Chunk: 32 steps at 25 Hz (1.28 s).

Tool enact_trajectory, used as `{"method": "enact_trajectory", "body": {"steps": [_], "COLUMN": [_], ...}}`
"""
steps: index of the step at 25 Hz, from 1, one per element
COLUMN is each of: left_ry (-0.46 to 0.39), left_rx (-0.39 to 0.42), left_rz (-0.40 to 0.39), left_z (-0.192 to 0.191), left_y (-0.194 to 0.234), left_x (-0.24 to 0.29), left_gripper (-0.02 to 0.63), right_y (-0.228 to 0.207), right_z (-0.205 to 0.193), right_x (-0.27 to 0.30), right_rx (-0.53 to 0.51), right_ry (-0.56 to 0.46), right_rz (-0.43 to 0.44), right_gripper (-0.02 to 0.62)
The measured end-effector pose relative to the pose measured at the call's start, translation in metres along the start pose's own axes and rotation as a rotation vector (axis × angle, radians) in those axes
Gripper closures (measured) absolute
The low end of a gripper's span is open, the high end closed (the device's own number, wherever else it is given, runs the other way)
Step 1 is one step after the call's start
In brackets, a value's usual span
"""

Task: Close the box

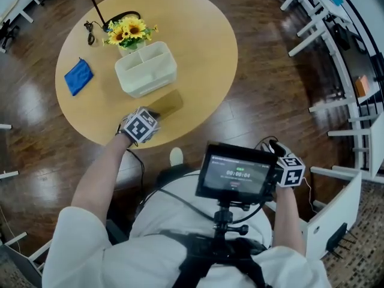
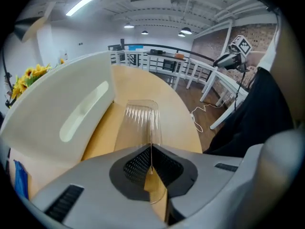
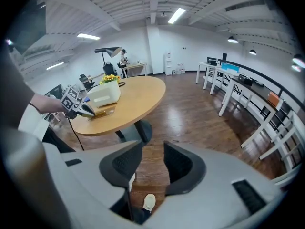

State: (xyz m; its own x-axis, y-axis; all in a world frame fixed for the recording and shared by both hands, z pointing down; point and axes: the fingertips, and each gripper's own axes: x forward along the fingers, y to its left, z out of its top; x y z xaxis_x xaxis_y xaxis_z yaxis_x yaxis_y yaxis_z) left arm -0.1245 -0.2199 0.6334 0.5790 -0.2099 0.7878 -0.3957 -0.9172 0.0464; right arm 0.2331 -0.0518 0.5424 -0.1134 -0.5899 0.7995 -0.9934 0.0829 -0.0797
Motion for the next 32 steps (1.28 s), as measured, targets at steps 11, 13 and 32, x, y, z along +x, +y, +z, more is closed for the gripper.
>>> {"method": "enact_trajectory", "body": {"steps": [11,13,32], "left_ry": [-0.106,-0.108,0.026], "left_rx": [0.226,0.229,0.105], "left_rz": [-0.072,-0.038,-0.050], "left_z": [0.081,0.093,0.095], "left_y": [0.013,0.030,0.105], "left_x": [-0.122,-0.138,-0.091], "left_gripper": [0.604,0.604,0.604], "right_y": [0.022,0.024,0.023], "right_z": [0.023,0.022,0.017], "right_x": [0.025,0.025,0.019], "right_rx": [0.005,0.004,0.084], "right_ry": [-0.022,-0.024,-0.050], "right_rz": [0.027,0.031,-0.017], "right_gripper": [0.443,0.443,0.443]}}
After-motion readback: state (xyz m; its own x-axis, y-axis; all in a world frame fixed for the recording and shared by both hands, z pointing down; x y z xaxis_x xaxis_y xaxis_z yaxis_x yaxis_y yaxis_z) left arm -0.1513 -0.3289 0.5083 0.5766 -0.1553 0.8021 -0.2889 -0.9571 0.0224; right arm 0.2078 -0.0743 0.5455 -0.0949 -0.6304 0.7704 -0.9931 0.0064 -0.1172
